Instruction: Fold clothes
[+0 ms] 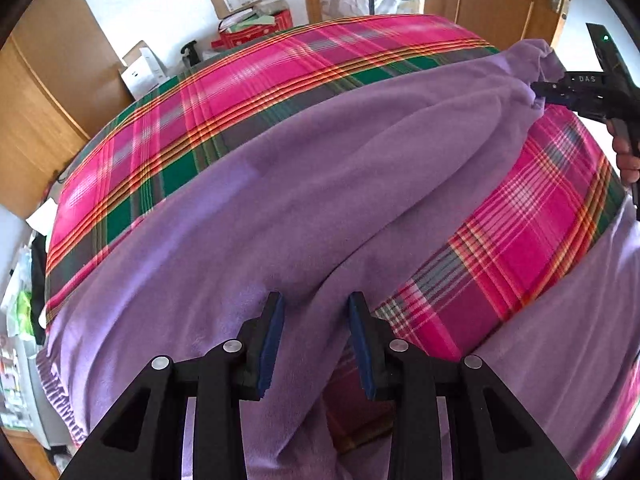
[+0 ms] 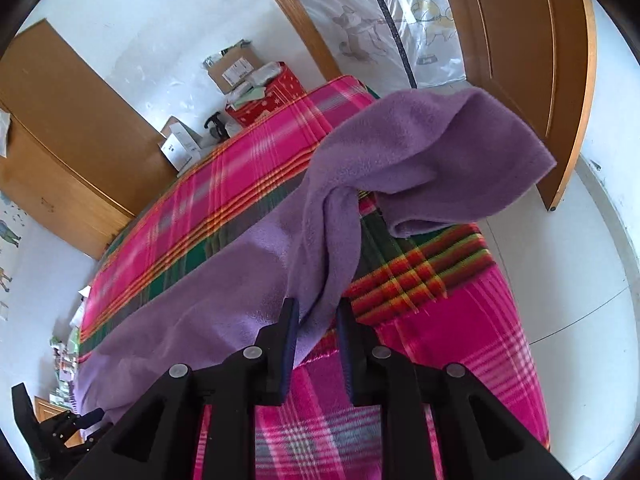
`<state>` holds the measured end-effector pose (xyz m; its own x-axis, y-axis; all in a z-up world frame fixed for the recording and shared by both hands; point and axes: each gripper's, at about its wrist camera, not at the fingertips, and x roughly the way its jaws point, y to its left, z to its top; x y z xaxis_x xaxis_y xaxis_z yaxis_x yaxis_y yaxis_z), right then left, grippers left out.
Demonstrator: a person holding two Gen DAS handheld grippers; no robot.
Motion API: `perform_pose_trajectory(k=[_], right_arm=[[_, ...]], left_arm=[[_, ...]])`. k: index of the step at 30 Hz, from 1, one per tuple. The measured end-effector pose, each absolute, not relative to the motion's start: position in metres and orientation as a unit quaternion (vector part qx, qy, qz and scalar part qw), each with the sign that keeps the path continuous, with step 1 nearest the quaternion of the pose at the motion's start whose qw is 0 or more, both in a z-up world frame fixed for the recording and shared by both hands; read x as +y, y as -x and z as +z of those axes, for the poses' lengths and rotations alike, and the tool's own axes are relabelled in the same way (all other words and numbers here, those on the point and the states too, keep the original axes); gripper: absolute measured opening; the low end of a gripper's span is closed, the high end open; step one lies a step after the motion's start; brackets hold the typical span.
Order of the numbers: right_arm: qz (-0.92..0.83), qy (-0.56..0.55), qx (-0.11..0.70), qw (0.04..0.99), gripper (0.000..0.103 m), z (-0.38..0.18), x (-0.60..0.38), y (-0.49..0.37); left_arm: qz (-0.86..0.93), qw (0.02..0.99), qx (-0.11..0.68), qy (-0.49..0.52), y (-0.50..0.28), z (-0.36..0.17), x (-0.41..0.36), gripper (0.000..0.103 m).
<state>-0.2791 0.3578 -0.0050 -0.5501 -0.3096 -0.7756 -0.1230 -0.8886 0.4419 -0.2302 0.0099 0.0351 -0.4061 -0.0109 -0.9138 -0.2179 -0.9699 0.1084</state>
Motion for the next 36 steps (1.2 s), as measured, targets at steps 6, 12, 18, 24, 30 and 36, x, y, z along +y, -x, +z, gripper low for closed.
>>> perform_pose_trajectory(k=[6, 12, 18, 24, 30, 36], right_arm=[[-0.849, -0.459, -0.255, 0.054, 0.004, -0.004, 0.365, 0.269], [-0.842, -0.441, -0.304, 0.060, 0.004, 0.009, 0.381, 0.254], [-0.851, -0.422, -0.309, 0.052, 0.003, 0.029, 0.391, 0.245], [-0.860, -0.415, -0.294, 0.032, 0.003, 0.037, 0.391, 0.242], [-0.858, -0.405, -0.316, 0.012, 0.003, 0.029, 0.397, 0.220], [-0.861, -0.436, -0.261, -0.021, 0.003, 0.008, 0.393, 0.199]], left_arm=[[0.833, 0.066, 0.111, 0.538, 0.234, 0.034, 0.013, 0.033], [0.840, 0.088, 0.089, 0.529, 0.226, 0.038, 0.015, 0.010], [0.850, 0.121, 0.055, 0.509, 0.212, 0.055, 0.002, 0.008], [0.860, 0.134, 0.026, 0.492, 0.205, 0.070, -0.007, 0.008], [0.846, 0.165, 0.071, 0.501, 0.192, 0.062, 0.009, 0.008], [0.831, 0.167, 0.084, 0.523, 0.195, 0.049, 0.015, 0.008]])
